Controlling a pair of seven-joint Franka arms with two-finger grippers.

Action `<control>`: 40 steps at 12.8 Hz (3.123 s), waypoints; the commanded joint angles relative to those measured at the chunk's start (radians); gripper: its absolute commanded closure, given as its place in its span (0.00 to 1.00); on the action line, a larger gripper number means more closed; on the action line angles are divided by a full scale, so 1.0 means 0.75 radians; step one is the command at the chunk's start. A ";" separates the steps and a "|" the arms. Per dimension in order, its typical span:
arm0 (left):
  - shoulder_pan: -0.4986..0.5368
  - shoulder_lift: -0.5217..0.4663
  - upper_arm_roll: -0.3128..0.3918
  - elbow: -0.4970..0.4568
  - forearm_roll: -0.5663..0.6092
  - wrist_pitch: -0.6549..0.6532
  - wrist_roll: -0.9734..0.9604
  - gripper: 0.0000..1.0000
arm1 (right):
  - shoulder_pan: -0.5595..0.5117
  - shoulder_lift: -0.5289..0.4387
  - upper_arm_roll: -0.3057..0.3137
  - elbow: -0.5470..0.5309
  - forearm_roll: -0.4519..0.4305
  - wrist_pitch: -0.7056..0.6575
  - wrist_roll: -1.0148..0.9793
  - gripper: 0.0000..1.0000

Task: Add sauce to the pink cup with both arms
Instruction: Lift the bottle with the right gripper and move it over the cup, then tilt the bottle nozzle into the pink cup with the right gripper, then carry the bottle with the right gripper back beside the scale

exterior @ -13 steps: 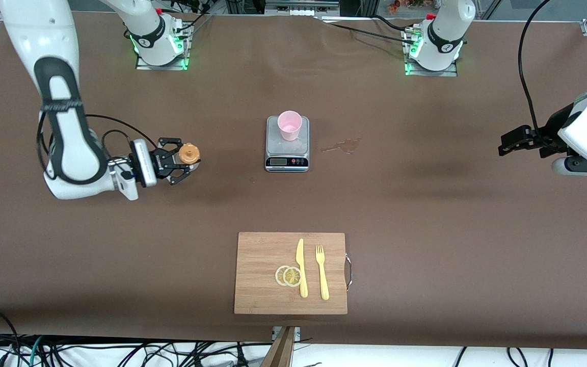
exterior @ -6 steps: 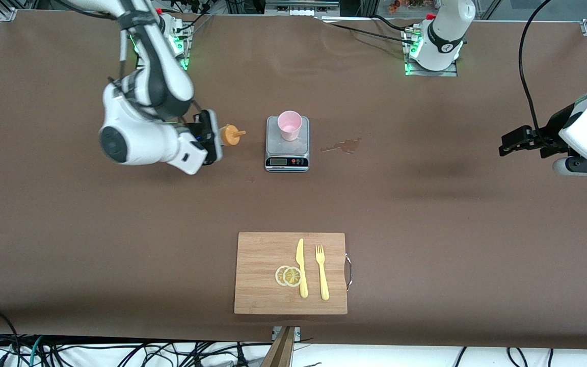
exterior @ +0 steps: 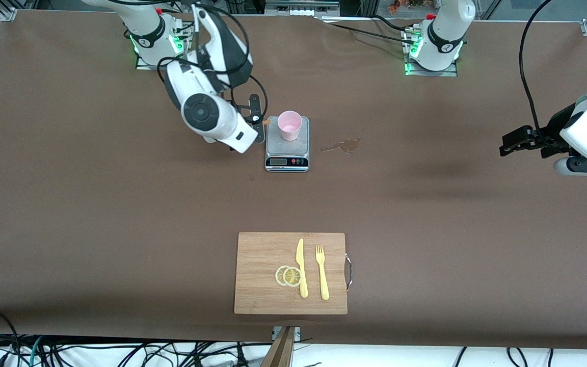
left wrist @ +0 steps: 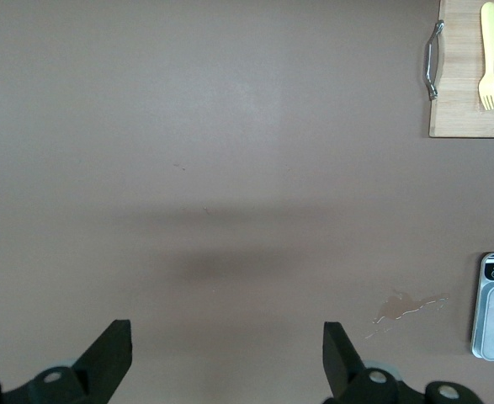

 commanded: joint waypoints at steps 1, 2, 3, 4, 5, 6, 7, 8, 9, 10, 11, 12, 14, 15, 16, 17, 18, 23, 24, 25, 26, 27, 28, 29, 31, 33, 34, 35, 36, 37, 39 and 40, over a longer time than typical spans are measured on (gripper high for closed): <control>0.000 0.026 0.001 0.050 0.009 -0.024 0.022 0.00 | 0.092 0.011 -0.012 0.053 -0.206 -0.003 0.170 0.87; 0.000 0.026 0.001 0.052 0.009 -0.022 0.022 0.00 | 0.149 0.017 -0.014 0.059 -0.275 -0.005 0.270 0.86; 0.000 0.026 0.001 0.052 0.009 -0.022 0.022 0.00 | 0.194 0.017 -0.012 0.057 -0.332 -0.013 0.376 0.86; 0.000 0.026 0.001 0.052 0.009 -0.022 0.022 0.00 | 0.247 0.023 -0.012 0.057 -0.382 -0.015 0.456 0.86; -0.002 0.026 0.001 0.054 0.009 -0.022 0.022 0.00 | 0.284 0.039 -0.014 0.057 -0.416 -0.015 0.518 0.86; 0.000 0.026 0.001 0.054 0.009 -0.022 0.022 0.00 | 0.317 0.048 -0.012 0.057 -0.463 -0.015 0.569 0.86; 0.000 0.026 0.001 0.054 0.009 -0.022 0.024 0.00 | 0.335 0.062 -0.012 0.057 -0.518 -0.015 0.604 0.86; 0.000 0.026 0.001 0.054 0.009 -0.022 0.024 0.00 | 0.366 0.064 -0.014 0.057 -0.572 -0.017 0.627 0.86; 0.000 0.026 0.001 0.056 0.009 -0.022 0.024 0.00 | 0.401 0.066 -0.014 0.055 -0.621 -0.019 0.673 0.87; 0.000 0.030 0.003 0.056 0.009 -0.022 0.024 0.00 | 0.425 0.066 -0.014 0.051 -0.652 -0.037 0.743 0.87; 0.000 0.032 0.001 0.056 0.009 -0.022 0.024 0.00 | 0.452 0.068 -0.014 0.053 -0.672 -0.070 0.818 0.86; -0.002 0.032 0.001 0.056 0.009 -0.022 0.022 0.00 | 0.474 0.072 -0.012 0.053 -0.703 -0.074 0.859 0.87; -0.004 0.032 0.001 0.056 0.009 -0.022 0.022 0.00 | 0.475 0.076 -0.014 0.053 -0.709 -0.074 0.862 0.86; -0.002 0.032 0.001 0.056 0.009 -0.022 0.024 0.00 | 0.473 0.076 -0.014 0.053 -0.711 -0.074 0.862 0.86; 0.000 0.032 0.001 0.056 0.009 -0.022 0.026 0.00 | 0.471 0.076 -0.014 0.053 -0.709 -0.076 0.864 0.86; 0.002 0.032 0.001 0.056 0.009 -0.022 0.028 0.00 | 0.463 0.076 -0.016 0.053 -0.701 -0.076 0.862 0.86; 0.002 0.032 0.001 0.056 0.009 -0.022 0.028 0.00 | 0.450 0.076 -0.018 0.053 -0.691 -0.070 0.862 0.86; 0.002 0.032 0.001 0.056 0.009 -0.022 0.030 0.00 | 0.426 0.054 -0.026 0.033 -0.519 -0.044 0.874 0.86; 0.002 0.032 0.001 0.056 0.009 -0.022 0.030 0.00 | 0.411 0.040 -0.027 0.029 -0.495 -0.017 0.872 0.86; 0.004 0.032 0.003 0.056 0.009 -0.022 0.032 0.00 | 0.409 0.025 -0.029 0.019 -0.466 0.005 0.870 0.86; 0.004 0.032 0.003 0.056 0.009 -0.022 0.034 0.00 | 0.407 0.013 -0.053 0.006 -0.433 0.040 0.854 0.86; 0.004 0.032 0.003 0.056 0.009 -0.022 0.034 0.00 | 0.407 0.001 -0.077 -0.006 -0.391 0.071 0.832 0.86; 0.004 0.032 0.003 0.056 0.009 -0.022 0.034 0.00 | 0.407 -0.006 -0.100 -0.014 -0.340 0.093 0.783 0.86; 0.004 0.032 0.003 0.056 0.009 -0.022 0.036 0.00 | 0.407 -0.008 -0.133 -0.016 -0.290 0.104 0.746 0.86; 0.006 0.032 0.003 0.056 0.009 -0.022 0.036 0.00 | 0.407 -0.028 -0.165 -0.018 -0.190 0.106 0.723 0.86; 0.006 0.032 0.003 0.056 0.009 -0.022 0.036 0.00 | 0.403 -0.075 -0.198 -0.039 -0.161 0.108 0.650 0.86; 0.006 0.032 0.003 0.056 0.009 -0.022 0.036 0.00 | 0.397 -0.101 -0.233 -0.059 -0.092 0.104 0.556 0.86; 0.006 0.032 0.003 0.056 0.009 -0.022 0.036 0.00 | 0.397 -0.134 -0.298 -0.086 -0.021 0.100 0.440 0.86; 0.006 0.032 0.003 0.056 0.009 -0.022 0.036 0.00 | 0.395 -0.159 -0.363 -0.100 0.057 0.088 0.329 0.86; 0.006 0.032 0.003 0.056 0.009 -0.022 0.036 0.00 | 0.395 -0.169 -0.429 -0.102 0.129 0.083 0.203 0.86; 0.004 0.032 0.003 0.056 0.009 -0.022 0.034 0.00 | 0.393 -0.167 -0.564 -0.100 0.325 0.022 0.010 0.86; 0.004 0.032 0.003 0.056 0.009 -0.022 0.034 0.00 | 0.393 -0.167 -0.637 -0.100 0.392 -0.039 -0.058 0.86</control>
